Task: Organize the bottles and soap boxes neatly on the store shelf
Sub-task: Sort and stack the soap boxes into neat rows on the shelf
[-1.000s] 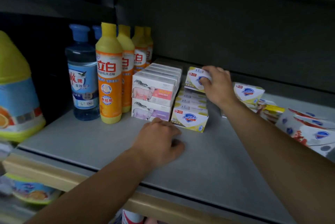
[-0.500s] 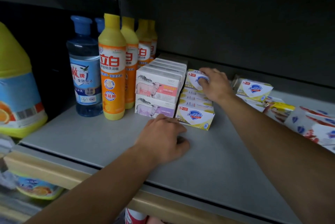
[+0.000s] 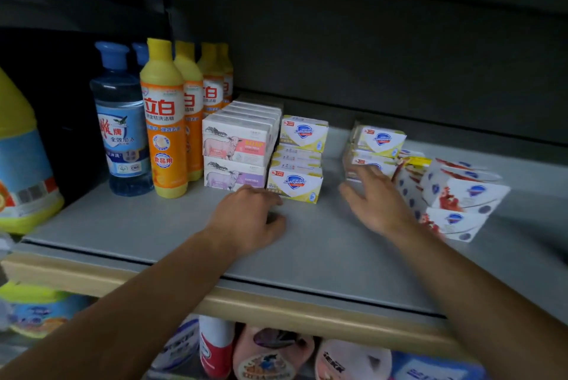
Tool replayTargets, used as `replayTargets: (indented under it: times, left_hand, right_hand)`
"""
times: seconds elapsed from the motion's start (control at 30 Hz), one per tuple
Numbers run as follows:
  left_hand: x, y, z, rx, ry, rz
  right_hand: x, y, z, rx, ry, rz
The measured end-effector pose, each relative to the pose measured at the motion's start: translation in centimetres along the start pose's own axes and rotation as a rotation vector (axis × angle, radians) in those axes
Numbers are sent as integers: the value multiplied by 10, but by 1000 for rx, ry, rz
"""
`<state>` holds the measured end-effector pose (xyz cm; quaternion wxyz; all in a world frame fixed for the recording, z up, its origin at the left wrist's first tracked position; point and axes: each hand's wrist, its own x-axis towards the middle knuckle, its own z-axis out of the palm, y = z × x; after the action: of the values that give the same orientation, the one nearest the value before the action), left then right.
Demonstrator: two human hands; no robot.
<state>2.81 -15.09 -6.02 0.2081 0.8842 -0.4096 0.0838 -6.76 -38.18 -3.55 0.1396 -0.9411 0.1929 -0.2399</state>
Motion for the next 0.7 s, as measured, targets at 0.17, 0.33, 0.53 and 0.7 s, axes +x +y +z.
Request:
replayTargets:
  times: [0.17,0.33,0.53,0.7]
  left_hand:
    - [-6,9,-5,-51,94,79]
    - [3,33,-12,-138,203,143]
    - [65,84,-20,-98,196,258]
    - [137,117,-3,-35,111,260]
  right_hand:
    - [-38,23,10,-128,-223,7]
    - [-39,26,12,-127,-212,-7]
    - [-38,28,13,-123,-231,-10]
    - [-37,29,15,-90,-221,-2]
